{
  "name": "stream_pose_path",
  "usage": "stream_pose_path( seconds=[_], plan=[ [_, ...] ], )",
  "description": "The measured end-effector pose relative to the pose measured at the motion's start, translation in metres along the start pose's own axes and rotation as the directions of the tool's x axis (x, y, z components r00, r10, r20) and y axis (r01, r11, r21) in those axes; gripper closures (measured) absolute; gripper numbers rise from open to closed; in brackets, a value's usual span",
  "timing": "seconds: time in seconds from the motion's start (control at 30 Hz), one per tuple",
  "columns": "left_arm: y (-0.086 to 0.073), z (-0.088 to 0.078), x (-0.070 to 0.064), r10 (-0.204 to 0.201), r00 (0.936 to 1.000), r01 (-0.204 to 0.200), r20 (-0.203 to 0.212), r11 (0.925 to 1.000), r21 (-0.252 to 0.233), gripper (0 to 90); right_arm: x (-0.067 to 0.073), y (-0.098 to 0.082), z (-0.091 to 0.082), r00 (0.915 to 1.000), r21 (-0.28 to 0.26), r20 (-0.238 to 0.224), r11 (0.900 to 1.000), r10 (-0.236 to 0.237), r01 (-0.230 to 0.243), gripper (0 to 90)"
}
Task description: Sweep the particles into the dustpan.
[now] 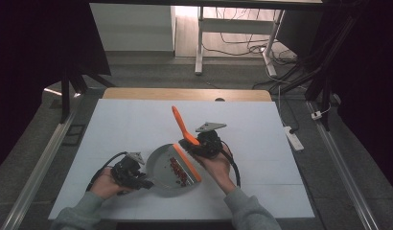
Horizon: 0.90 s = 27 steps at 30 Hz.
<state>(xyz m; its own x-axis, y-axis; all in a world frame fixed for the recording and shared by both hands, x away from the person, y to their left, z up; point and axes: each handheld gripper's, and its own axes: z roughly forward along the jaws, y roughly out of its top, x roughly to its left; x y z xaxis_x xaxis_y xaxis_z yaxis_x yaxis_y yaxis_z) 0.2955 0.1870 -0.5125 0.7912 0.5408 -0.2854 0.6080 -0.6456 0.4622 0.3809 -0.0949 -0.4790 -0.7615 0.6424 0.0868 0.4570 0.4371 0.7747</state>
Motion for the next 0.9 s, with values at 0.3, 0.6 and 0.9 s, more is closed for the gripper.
stream_pose_path(
  seconds=[0.3, 0.6, 0.9],
  plan=[
    [0.000, 0.001, 0.000, 0.002, 1.0000, -0.002, 0.000, 1.0000, 0.004, 61.8, 0.029, -0.008, 0.024, 0.9980, 0.052, -0.045, 0.998, -0.044, 0.046, 70.4],
    [-0.001, 0.001, 0.000, 0.003, 1.0000, -0.003, -0.001, 1.0000, -0.003, 61.8, 0.065, 0.002, 0.023, 0.9854, 0.012, -0.142, 0.995, -0.094, 0.096, 70.4],
    [-0.005, 0.000, 0.000, 0.019, 0.9998, -0.019, -0.002, 0.9993, -0.033, 61.8, 0.034, 0.010, -0.010, 0.9943, -0.065, -0.098, 0.997, -0.043, 0.036, 70.3]
  ],
)
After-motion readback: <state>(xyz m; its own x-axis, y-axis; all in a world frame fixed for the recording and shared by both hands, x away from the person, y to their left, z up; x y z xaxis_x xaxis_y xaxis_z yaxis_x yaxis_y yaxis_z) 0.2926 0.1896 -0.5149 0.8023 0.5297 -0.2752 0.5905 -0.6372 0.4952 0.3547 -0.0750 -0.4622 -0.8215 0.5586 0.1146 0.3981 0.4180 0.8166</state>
